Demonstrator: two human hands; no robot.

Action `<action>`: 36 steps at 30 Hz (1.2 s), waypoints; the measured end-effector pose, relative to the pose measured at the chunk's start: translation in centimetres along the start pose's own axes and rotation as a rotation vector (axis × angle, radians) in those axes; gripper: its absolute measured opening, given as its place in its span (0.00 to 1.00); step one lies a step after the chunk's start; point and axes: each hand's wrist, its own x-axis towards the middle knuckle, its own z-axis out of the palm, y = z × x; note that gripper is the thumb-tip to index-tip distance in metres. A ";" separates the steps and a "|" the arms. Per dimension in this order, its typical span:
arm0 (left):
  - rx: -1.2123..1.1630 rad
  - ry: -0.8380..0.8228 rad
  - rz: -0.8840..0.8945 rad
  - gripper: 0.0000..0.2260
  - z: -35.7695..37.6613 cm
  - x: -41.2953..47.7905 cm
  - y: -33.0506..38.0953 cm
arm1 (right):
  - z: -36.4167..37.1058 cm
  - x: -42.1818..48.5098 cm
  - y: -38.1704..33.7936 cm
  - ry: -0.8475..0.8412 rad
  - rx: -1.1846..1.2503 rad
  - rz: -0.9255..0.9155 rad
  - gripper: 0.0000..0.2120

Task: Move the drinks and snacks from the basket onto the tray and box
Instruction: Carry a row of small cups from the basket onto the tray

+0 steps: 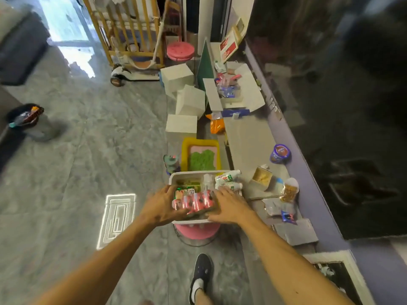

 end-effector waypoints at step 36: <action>-0.304 -0.374 0.225 0.38 -6.8 14.8 -4.1 | -5.9 4.2 7.3 -0.001 0.557 0.066 0.49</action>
